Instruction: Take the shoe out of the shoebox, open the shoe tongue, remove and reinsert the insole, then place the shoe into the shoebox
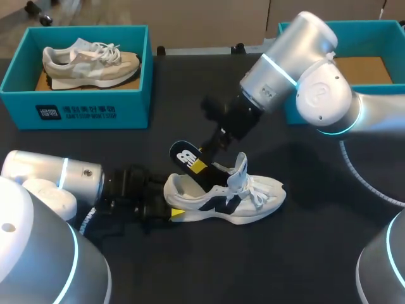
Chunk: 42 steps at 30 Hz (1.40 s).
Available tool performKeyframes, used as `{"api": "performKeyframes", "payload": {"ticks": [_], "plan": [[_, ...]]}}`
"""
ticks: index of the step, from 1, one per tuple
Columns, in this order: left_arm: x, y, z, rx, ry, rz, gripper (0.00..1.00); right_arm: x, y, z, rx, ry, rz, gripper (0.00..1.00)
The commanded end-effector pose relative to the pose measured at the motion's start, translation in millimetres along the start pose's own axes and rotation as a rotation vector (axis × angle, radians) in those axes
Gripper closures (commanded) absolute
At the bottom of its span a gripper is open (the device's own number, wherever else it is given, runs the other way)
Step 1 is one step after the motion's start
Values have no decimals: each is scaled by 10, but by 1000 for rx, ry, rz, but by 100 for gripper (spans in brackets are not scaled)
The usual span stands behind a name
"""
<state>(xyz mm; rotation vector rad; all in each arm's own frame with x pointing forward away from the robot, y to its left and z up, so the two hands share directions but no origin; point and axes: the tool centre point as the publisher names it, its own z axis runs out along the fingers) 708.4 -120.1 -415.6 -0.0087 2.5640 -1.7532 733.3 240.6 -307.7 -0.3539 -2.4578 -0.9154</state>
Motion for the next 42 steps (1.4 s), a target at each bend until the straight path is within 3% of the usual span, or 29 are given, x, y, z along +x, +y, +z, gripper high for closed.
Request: {"api": "performKeyframes", "payload": {"ticks": [1, 10, 16, 19, 27, 42], "plan": [[-2, 0, 15, -4, 2, 0, 100, -36, 19, 37, 1, 10, -2, 52], [-2, 0, 15, -4, 2, 0, 100, -105, 38, 89, -5, 39, -21, 62], [-2, 0, 15, -4, 2, 0, 100, -114, 49, 99, -6, 46, -26, 82], [-2, 0, 15, -4, 2, 0, 100, -121, 59, 103, -5, 47, -28, 100], [-2, 0, 15, -4, 2, 0, 100, -155, 159, 70, 3, 55, -71, 100], [-2, 0, 15, -4, 2, 0, 100, -161, 415, -107, -25, -28, -195, 100]]}}
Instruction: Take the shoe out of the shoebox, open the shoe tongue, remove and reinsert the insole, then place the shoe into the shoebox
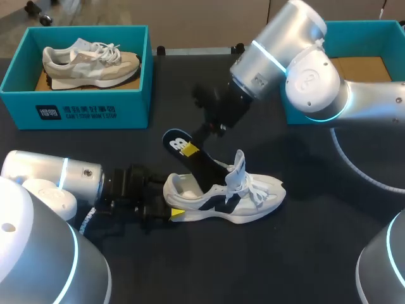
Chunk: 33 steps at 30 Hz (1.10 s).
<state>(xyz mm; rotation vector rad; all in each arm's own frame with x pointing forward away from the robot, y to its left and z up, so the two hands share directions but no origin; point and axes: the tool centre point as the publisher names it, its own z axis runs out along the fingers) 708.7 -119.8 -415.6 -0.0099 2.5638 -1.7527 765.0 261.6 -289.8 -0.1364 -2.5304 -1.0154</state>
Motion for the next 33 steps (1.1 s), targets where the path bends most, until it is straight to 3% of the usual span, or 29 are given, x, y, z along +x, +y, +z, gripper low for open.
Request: {"api": "performKeyframes", "payload": {"ticks": [1, 12, 33], "plan": [[1, -1, 18, -4, 2, 0, 100, -29, 51, -22, -4, -12, -11, 100], [1, -1, 18, -4, 2, 0, 100, -242, 140, -90, -46, -63, -92, 100], [1, -1, 18, -4, 2, 0, 100, -242, 140, -90, -46, -63, -92, 100]]}}
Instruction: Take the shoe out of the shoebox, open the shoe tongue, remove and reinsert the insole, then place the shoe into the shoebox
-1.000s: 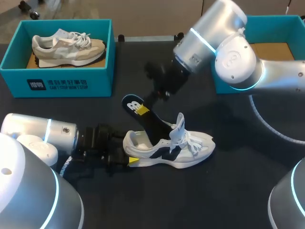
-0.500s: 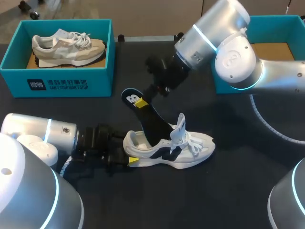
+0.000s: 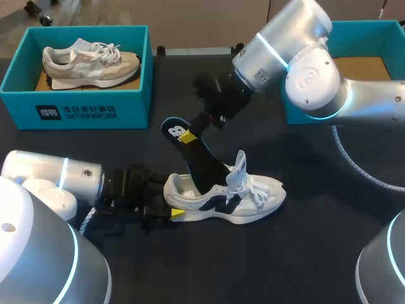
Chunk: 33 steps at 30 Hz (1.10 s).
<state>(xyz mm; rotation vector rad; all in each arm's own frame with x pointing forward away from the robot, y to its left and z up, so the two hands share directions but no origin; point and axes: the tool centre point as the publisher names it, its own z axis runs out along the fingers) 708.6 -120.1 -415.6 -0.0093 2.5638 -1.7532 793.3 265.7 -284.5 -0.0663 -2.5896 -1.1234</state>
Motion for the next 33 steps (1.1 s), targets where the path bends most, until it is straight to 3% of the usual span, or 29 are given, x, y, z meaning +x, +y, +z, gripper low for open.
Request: {"api": "performKeyframes", "payload": {"ticks": [1, 24, 33], "plan": [[0, 1, 15, -4, 2, 0, 100, -3, 7, 12, 2, -2, 0, 100], [0, 1, 15, -4, 2, 0, 100, -3, 7, 12, 2, -2, 0, 100], [0, 1, 15, -4, 2, 0, 100, 13, 241, -121, -153, -60, 40, 100]]}}
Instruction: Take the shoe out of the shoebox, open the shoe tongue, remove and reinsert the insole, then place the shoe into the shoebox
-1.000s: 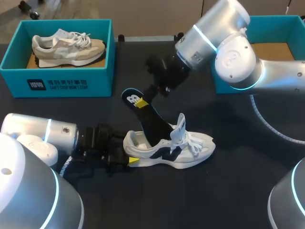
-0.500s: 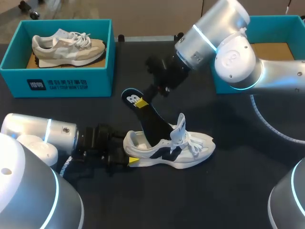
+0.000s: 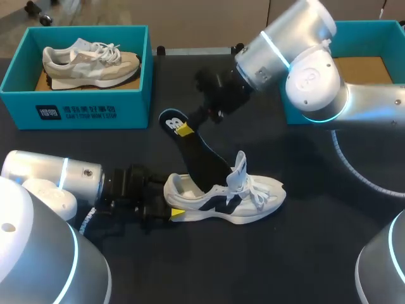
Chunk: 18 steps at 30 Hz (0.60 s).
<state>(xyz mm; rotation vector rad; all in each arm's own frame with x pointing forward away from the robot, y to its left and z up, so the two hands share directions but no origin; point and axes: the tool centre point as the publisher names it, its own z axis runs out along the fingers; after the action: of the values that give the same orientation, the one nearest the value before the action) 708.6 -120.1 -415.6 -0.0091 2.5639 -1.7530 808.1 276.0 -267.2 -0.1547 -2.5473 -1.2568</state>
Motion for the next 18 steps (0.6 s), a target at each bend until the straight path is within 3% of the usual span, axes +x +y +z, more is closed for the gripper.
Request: {"api": "performKeyframes", "payload": {"ticks": [1, 5, 8, 18], "plan": [[0, 0, 15, -4, 2, 0, 100, 131, 75, -66, -52, -33, 8, 100], [0, 0, 15, -4, 2, 0, 100, 196, 240, -197, -109, -78, 23, 100], [0, 0, 15, -4, 2, 0, 100, 222, 361, -280, -94, -114, 39, 100], [0, 0, 15, -4, 2, 0, 100, 277, 860, -579, -164, -184, 60, 100]]}}
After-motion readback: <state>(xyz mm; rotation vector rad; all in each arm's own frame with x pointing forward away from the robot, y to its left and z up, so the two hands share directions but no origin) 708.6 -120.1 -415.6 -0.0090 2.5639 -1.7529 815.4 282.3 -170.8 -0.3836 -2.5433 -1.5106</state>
